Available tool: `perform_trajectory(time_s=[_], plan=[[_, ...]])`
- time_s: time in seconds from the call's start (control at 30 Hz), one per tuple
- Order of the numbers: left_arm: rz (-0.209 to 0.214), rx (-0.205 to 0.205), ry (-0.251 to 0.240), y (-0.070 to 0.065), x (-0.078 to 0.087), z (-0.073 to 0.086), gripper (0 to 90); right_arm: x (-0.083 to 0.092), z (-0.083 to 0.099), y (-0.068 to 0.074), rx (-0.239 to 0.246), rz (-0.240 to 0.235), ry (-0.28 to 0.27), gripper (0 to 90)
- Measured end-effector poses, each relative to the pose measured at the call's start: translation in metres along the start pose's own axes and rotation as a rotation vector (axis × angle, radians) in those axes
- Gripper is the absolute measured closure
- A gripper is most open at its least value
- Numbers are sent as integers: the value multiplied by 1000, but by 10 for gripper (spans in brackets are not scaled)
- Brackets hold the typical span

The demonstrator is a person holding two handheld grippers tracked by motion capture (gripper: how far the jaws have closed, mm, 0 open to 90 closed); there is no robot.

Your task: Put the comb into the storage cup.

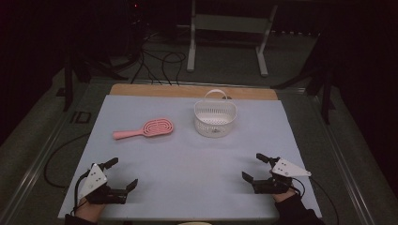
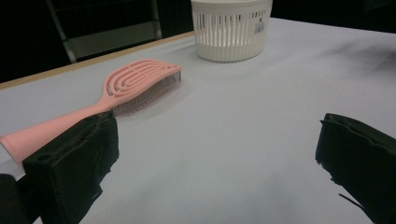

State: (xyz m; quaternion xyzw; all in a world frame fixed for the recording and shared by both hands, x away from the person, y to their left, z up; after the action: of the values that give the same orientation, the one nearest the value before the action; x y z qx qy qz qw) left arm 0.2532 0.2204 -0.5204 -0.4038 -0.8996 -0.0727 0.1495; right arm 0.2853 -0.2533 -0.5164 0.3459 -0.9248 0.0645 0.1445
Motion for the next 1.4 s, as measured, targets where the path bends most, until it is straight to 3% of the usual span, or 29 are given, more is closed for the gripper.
perform_trajectory(time_s=[0.33,0.5,0.97,1.07,1.4], plan=[[14,-8,11,0,-4,-1,3,1,1,0,-3,-10,-4,88],[44,-24,26,-6,-5,-2,3,2,-1,2,-4,-15,-10,88],[125,-15,61,-16,-4,-12,3,5,-8,8,-7,-21,-39,89],[157,-18,75,-19,-1,-17,3,6,-8,8,-10,-22,-42,89],[171,-27,73,-17,10,-38,3,5,-10,8,-15,-26,-49,89]])
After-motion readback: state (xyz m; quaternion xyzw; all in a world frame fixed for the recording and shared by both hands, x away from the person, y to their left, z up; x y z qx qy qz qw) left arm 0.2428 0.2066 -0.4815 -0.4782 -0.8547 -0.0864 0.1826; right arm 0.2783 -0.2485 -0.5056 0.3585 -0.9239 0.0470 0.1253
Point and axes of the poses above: each handheld gripper's, and its own axes: x roughly backward along the jaws, z roughly out of its underside, y roughly to its left, the point moved 5 cm from there along -x, roughly forward along the jaws, and after that the axes turned 7 degrees about z, right-handed, at the moved point
